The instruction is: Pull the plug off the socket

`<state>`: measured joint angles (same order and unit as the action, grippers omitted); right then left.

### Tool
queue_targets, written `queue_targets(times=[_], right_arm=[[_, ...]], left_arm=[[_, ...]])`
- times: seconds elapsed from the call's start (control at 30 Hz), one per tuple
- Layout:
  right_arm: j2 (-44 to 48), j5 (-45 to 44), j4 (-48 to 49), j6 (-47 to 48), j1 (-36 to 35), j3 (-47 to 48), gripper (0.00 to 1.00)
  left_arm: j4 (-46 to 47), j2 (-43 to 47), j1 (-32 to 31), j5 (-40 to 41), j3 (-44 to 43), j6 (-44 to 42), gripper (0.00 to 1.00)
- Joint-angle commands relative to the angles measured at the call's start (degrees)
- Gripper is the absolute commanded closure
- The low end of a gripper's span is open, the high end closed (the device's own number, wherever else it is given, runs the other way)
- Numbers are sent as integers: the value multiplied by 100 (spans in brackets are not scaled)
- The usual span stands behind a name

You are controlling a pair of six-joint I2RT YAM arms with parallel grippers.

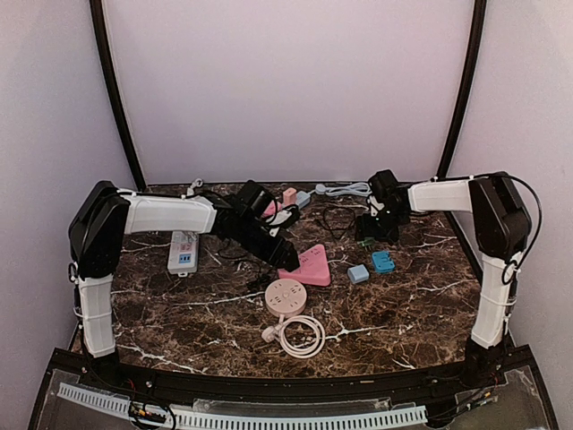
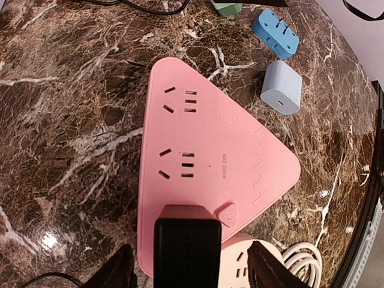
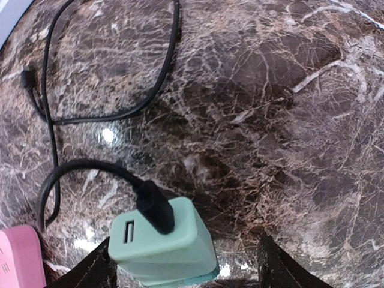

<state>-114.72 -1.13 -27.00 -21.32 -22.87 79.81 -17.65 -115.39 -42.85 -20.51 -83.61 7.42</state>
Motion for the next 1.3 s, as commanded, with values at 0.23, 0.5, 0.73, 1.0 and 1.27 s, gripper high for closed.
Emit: queue_targets(times=[0.23,0.5,0.73,1.0,1.27], right_arm=[[1258,524,363,-215,-169,-796,13],[1691,1054,569,-371,-615,-1034,20],[1631,1941,1070,-802,-1071,-1111,43],[1121,2526,1754,-1469,-1435,-1056,74],[527,2686,2087,-1958,-1587,-906,97]], left_arm=[[-284,108,90,-173,-479,-321,38],[-752,-158,116,-106,-854,-535,48],[-1270,-366,110,-174,-1131,-704,55],[-1476,-514,116,-292,-1314,-707,60],[-1472,-545,56,-248,-1363,-645,81]])
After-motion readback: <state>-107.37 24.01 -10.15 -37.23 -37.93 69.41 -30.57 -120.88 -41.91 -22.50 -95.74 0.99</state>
